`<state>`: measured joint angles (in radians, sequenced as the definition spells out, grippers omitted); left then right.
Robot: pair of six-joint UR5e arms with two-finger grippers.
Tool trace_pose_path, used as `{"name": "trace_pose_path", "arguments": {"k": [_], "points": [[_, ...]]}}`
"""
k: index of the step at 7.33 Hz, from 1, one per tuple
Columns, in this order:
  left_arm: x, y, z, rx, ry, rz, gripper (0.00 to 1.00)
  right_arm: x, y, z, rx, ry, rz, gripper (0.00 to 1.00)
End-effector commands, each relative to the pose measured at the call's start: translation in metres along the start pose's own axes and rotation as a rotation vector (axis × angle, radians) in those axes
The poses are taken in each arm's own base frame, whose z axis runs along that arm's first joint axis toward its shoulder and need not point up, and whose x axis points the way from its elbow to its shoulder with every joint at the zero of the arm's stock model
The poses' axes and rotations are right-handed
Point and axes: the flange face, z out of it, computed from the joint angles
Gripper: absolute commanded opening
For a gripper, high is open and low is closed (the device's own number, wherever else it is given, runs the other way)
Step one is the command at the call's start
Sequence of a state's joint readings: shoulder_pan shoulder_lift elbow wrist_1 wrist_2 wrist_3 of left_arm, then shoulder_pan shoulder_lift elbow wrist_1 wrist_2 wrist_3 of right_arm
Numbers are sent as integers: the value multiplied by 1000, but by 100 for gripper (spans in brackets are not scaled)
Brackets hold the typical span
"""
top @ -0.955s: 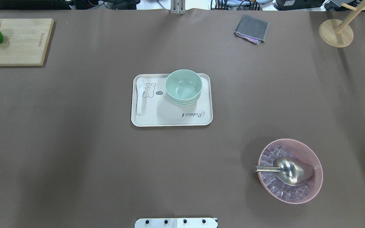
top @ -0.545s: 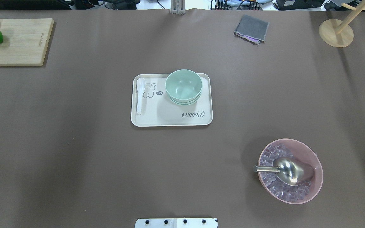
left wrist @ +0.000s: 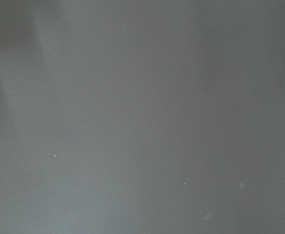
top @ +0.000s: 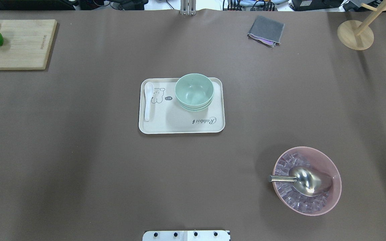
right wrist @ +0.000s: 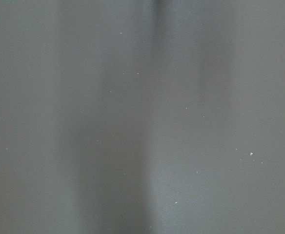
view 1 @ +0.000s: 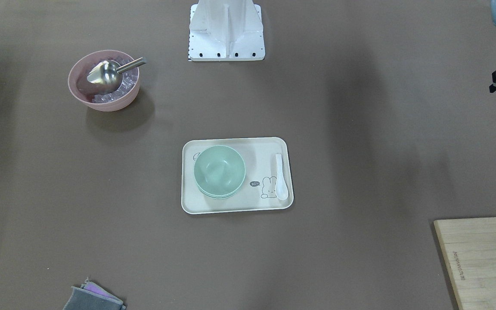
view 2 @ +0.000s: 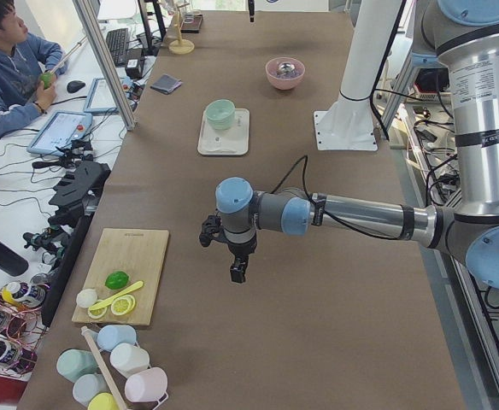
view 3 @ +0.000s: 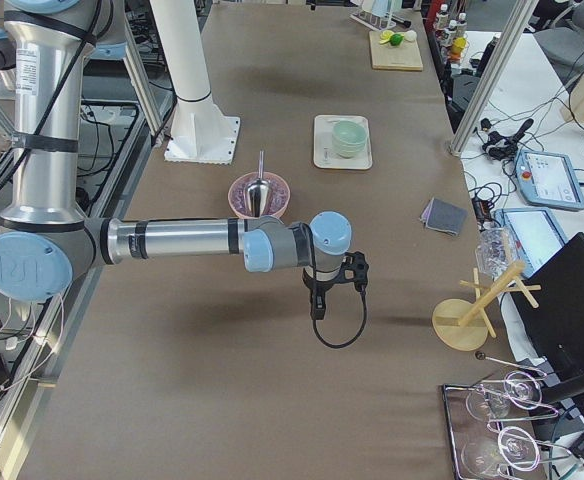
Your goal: Stack green bowls together
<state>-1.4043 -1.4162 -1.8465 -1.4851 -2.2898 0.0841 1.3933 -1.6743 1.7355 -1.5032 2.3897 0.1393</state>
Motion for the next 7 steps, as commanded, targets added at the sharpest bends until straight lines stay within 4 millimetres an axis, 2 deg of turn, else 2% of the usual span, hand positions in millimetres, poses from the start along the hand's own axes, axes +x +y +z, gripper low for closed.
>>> {"name": "trace_pose_path", "arguments": {"k": [1,3,5,7], "points": [[-30,-6,-29,-30,3,33,99,1,-5,-4,5,3,-18,100],[-30,-1,-29,-24,9,25,99,-3,-6,-6,9,2,-29,100],[-28,-6,-32,-18,12,32,99,0,-2,-5,6,3,-24,100],[-19,-7,-43,5,2,48,99,1,-1,-5,6,3,-23,100]]}}
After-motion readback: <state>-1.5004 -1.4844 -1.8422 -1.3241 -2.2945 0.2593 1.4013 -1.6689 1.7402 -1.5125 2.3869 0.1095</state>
